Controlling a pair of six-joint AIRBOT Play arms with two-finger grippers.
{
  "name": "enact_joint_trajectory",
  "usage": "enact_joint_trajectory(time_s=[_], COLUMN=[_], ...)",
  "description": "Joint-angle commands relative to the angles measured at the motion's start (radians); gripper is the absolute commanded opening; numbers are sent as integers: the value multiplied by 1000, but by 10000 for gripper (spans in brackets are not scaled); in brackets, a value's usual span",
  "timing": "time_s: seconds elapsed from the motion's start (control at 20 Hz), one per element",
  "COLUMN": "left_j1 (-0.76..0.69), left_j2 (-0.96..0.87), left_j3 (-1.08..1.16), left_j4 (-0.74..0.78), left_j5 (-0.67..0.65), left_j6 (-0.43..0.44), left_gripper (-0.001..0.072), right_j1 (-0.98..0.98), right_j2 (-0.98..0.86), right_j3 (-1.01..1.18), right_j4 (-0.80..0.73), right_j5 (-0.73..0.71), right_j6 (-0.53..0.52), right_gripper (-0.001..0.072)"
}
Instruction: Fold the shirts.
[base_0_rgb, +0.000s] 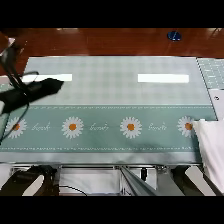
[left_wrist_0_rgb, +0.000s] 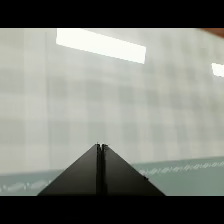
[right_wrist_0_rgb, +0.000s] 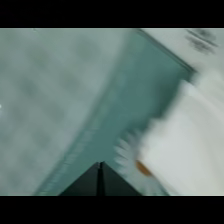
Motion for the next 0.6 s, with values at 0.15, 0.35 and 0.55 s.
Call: enact_joint_trajectory(time_s=[0.15,0.35,0.55], left_j1=[-158,-262,-209], left_j2=[-286,-469,-590], left_j3=[499,439,444], left_j4=[150,418,431], left_j5=[-129,-177,-239], left_j6=[47,-154,-165], left_gripper=[16,17,17], right_j1=[772,1062,943], right_j2=[-253,-441,-516], right_j3=[193,148,47], right_j4=[143,-522,-485], right_j5=[-401,-261,-271], right_j6=[-236,-50,126], right_gripper=[23,22,22])
